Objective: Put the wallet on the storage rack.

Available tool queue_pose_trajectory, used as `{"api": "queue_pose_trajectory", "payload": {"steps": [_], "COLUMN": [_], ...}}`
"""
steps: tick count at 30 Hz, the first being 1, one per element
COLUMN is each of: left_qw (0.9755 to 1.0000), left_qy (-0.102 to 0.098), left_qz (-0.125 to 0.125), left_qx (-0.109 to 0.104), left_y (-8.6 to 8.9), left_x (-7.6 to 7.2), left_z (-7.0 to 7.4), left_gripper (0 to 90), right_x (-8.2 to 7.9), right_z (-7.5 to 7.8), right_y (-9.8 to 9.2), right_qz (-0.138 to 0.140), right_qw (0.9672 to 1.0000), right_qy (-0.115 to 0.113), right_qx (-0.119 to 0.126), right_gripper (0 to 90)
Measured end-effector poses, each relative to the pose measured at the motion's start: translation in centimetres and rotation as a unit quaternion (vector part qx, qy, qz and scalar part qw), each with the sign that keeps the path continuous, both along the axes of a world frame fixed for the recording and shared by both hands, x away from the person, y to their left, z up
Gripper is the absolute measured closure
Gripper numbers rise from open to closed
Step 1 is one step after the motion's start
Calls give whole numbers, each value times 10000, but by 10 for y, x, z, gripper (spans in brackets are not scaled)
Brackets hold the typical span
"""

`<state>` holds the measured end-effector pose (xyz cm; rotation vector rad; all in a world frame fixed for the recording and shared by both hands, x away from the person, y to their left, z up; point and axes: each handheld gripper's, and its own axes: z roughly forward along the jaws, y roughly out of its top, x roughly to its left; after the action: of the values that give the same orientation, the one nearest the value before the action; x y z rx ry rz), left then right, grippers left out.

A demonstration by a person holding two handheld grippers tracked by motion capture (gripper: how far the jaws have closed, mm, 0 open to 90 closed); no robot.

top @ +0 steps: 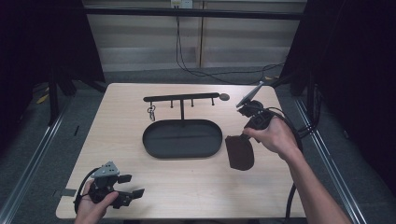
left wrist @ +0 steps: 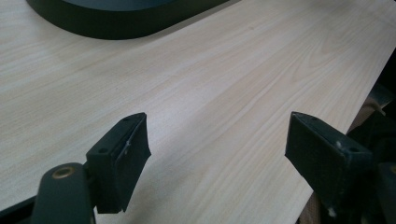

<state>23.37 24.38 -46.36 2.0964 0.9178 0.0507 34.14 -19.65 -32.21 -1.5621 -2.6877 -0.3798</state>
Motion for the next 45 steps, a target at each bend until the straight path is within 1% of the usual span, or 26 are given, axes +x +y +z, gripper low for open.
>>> {"api": "queue_pose_trajectory", "payload": {"steps": [7, 10, 12, 18, 19, 26, 31, 34, 37, 39, 45], "left_qw": [10000, 10000, 10000, 10000, 10000, 10000, 10000, 10000, 10000, 9999, 10000], "left_qy": [0, 10, 6, -6, -15, 3, 1, -6, -2, -2, 6], "left_qz": [-32, -36, -26, -52, -50, -60, -51, -90, -76, -109, -93], "left_qx": [25, 2, 7, -4, 6, 16, 19, 8, 19, 20, 6], "left_y": [-1, -1, -1, -1, -1, -2, -2, -2, -2, -2, -2], "left_x": [1, 1, 1, 0, 0, 0, 0, 0, 0, -1, -1], "left_z": [0, 0, 0, 1, 1, 0, 0, 1, 0, 0, 0], "left_gripper": [215, 215, 215, 215, 215, 215, 215, 215, 215, 216, 215], "right_x": [8, 13, 16, 25, 26, 34, 38, 41, 44, 46, 53], "right_z": [11, 14, 15, 15, 15, 16, 14, 12, 11, 10, 2], "right_y": [6, 9, 11, 18, 19, 23, 26, 28, 29, 31, 31], "right_qz": [8, -12, -2, -11, 23, -42, -51, -81, -83, -88, -237], "right_qw": [9999, 9999, 9998, 9997, 9996, 9993, 9991, 9989, 9983, 9979, 9958], "right_qy": [-122, -138, -162, -191, -213, -234, -244, -251, -308, -332, -391], "right_qx": [14, 85, 81, 170, 182, 281, 353, 398, 496, 546, 794], "right_gripper": [862, 862, 862, 862, 862, 863, 862, 863, 863, 864, 865]}}
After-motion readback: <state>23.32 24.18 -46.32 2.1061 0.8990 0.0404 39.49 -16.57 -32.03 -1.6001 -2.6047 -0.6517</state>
